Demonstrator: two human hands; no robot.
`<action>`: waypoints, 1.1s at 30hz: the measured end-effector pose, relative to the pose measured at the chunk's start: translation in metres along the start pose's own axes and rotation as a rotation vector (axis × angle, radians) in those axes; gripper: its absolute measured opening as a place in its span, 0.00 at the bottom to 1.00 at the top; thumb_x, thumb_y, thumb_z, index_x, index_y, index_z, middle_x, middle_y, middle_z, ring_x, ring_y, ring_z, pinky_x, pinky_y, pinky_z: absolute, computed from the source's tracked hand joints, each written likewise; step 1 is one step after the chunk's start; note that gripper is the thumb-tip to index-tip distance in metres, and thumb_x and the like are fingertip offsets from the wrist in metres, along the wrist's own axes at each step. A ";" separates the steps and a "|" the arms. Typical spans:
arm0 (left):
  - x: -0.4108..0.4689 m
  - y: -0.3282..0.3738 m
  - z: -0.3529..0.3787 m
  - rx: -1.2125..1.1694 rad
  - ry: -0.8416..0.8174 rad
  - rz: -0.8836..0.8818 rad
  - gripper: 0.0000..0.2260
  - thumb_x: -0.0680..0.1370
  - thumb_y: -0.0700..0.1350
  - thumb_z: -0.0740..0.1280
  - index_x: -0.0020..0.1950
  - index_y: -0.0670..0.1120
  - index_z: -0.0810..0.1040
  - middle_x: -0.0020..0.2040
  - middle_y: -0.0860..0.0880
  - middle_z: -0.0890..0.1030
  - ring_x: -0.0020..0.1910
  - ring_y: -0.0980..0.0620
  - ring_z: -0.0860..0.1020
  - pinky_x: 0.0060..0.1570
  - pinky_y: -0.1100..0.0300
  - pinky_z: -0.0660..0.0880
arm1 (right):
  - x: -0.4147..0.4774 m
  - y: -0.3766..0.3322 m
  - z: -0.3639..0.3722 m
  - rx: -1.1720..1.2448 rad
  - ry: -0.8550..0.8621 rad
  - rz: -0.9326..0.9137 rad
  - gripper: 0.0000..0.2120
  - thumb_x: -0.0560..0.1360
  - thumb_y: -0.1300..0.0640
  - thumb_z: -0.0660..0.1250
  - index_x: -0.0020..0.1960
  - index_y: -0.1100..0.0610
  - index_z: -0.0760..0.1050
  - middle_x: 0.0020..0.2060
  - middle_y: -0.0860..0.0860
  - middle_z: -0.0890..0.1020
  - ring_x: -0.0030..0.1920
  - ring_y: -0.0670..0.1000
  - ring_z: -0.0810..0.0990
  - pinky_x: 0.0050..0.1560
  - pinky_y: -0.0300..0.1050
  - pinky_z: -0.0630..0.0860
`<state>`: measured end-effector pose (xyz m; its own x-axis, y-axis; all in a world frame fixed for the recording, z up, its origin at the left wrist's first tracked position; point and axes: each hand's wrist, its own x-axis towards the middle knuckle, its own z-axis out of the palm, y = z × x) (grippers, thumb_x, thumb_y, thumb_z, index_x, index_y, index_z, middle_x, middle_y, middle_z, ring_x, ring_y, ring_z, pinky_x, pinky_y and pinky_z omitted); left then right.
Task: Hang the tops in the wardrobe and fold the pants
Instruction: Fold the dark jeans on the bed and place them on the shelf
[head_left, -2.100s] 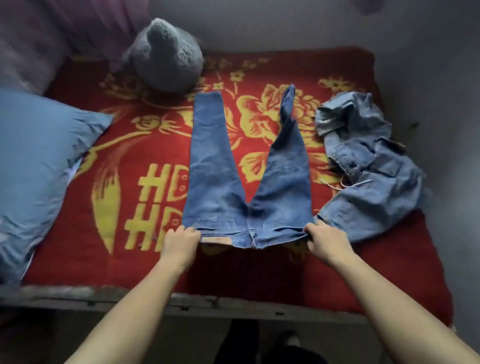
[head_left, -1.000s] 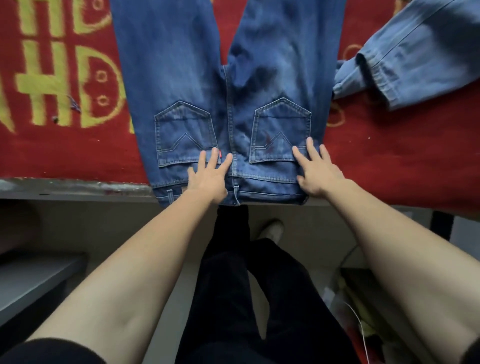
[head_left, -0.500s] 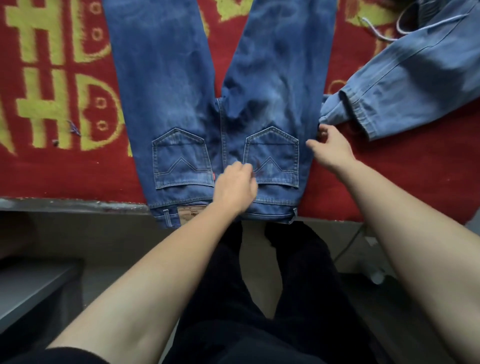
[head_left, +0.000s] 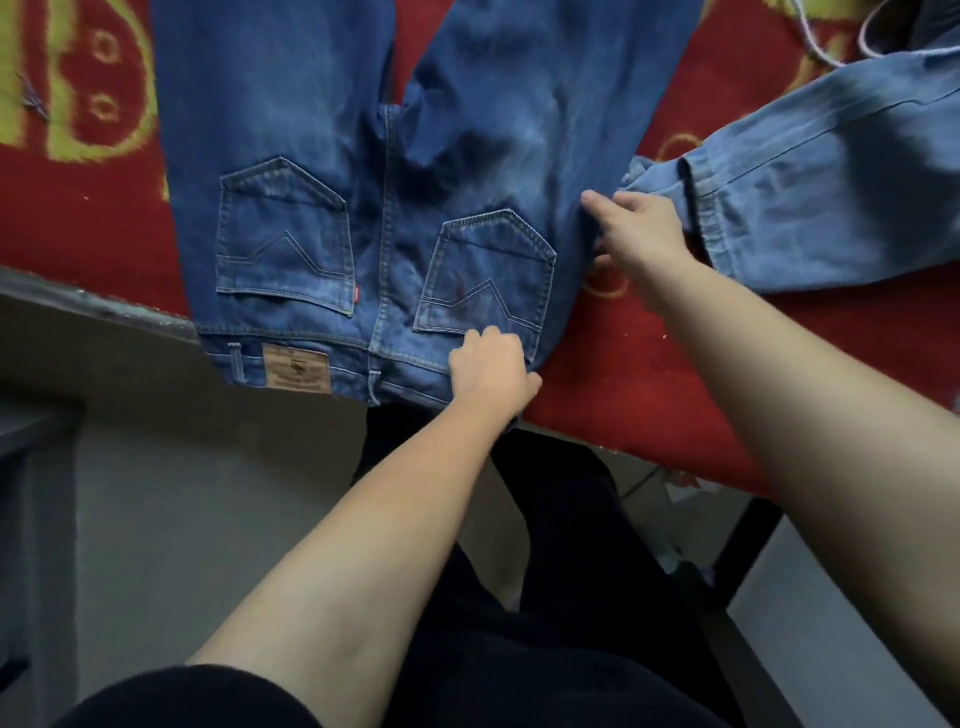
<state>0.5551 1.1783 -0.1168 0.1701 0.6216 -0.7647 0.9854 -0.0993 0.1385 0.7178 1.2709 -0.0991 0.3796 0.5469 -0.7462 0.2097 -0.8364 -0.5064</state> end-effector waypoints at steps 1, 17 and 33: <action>-0.003 -0.002 -0.001 -0.102 -0.016 -0.012 0.15 0.70 0.57 0.70 0.50 0.49 0.79 0.52 0.47 0.80 0.56 0.44 0.76 0.47 0.54 0.72 | -0.001 -0.003 0.000 -0.027 0.005 -0.026 0.16 0.74 0.45 0.66 0.45 0.58 0.80 0.36 0.53 0.80 0.39 0.54 0.79 0.47 0.55 0.78; -0.036 -0.221 -0.120 -1.080 -0.017 -0.100 0.19 0.64 0.48 0.68 0.50 0.38 0.80 0.42 0.48 0.79 0.41 0.53 0.75 0.46 0.54 0.74 | -0.060 -0.171 0.158 -0.109 0.122 -0.501 0.11 0.78 0.53 0.63 0.47 0.61 0.75 0.45 0.54 0.83 0.48 0.56 0.78 0.50 0.49 0.70; 0.007 -0.377 -0.065 -0.894 0.248 -0.375 0.11 0.78 0.46 0.68 0.58 0.44 0.79 0.43 0.53 0.80 0.48 0.50 0.79 0.51 0.60 0.73 | -0.034 -0.189 0.345 -0.762 -0.337 -0.551 0.32 0.80 0.48 0.58 0.80 0.58 0.52 0.74 0.58 0.64 0.74 0.57 0.64 0.73 0.49 0.63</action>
<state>0.1844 1.2705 -0.1340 -0.2577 0.6473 -0.7173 0.5875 0.6944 0.4155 0.3538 1.4227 -0.1269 -0.1947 0.7482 -0.6342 0.8464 -0.1985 -0.4941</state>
